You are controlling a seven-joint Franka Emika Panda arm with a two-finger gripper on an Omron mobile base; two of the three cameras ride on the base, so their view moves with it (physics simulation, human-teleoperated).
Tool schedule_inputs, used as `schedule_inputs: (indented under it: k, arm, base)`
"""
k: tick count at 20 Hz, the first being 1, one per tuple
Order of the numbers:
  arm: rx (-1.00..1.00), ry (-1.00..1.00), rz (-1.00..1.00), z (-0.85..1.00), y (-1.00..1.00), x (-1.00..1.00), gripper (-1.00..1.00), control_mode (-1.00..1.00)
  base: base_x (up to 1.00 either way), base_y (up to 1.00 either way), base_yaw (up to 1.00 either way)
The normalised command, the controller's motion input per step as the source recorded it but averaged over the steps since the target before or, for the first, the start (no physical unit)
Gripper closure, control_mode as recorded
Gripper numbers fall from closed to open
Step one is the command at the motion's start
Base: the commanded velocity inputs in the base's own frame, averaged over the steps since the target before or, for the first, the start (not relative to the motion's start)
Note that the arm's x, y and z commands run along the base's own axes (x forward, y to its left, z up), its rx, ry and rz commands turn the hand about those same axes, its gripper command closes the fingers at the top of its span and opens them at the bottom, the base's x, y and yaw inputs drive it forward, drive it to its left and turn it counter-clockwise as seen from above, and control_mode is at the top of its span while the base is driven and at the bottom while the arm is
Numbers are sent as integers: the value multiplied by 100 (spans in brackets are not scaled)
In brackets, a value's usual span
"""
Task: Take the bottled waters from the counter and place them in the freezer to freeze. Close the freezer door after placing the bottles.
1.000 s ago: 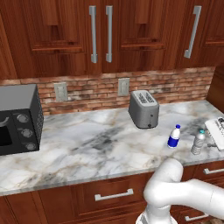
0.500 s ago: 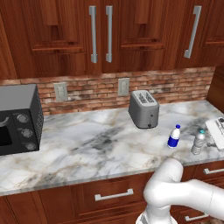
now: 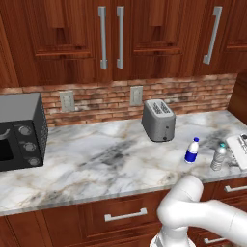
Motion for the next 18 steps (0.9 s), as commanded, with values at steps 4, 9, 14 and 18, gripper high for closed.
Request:
schedule_inputs:
  k: [4,9,14,18]
  arm:
    - [0,0,-1,0,13,9,-100,-100]
    - [0,0,-3,0,18,18,-100,-100]
    - [0,0,-1,0,29,5,-100,-100]
    - [0,0,0,-1,31,0,-100,-100]
  base:
    - [0,0,0]
    - [0,0,0]
    - [0,0,0]
    - [0,0,0]
